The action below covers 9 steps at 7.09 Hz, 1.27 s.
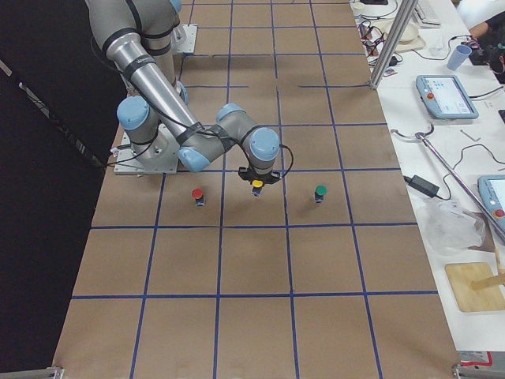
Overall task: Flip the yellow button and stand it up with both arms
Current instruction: 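Lower the button cap-up onto the table with the right gripper, then open the right gripper and raise it off the standing button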
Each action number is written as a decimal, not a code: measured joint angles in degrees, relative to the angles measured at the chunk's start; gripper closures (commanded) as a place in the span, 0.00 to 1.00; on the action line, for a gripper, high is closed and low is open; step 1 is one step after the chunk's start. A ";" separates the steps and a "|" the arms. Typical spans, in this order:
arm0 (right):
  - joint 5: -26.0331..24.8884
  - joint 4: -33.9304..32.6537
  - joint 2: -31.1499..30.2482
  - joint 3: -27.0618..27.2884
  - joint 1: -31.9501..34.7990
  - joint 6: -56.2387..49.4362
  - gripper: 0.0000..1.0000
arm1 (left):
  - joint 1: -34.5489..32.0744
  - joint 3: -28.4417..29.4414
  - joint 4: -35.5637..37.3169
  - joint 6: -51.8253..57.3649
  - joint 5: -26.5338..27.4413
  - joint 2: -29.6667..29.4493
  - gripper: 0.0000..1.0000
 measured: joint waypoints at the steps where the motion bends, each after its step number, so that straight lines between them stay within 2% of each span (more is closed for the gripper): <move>1: -0.01 -0.07 1.07 -0.15 -0.02 -0.34 0.81 | -0.01 0.24 0.07 -0.02 -0.04 -0.20 0.01; 2: -0.04 -0.10 1.57 -0.25 -0.05 -1.06 0.80 | -0.02 0.35 0.10 -0.03 -0.05 -0.23 0.01; 3: -0.15 -0.09 1.88 -0.28 -0.08 -1.66 0.70 | -0.03 0.37 0.11 -0.03 -0.09 -0.26 0.01; 4: -0.28 -0.02 1.98 -0.30 -0.10 -1.92 0.41 | -0.02 0.31 0.11 -0.02 -0.15 -0.26 0.00; 6: -0.24 0.06 2.04 -0.26 -0.11 -1.98 0.32 | -0.01 0.39 0.11 -0.08 -0.07 -0.26 0.00; 8: -0.10 0.12 2.05 -0.20 -0.11 -1.93 0.07 | -0.03 0.43 0.11 -0.11 0.09 -0.23 0.00; 9: 0.11 0.18 1.88 -0.23 -0.07 -1.80 0.01 | -0.03 0.48 0.11 -0.11 0.14 -0.24 0.00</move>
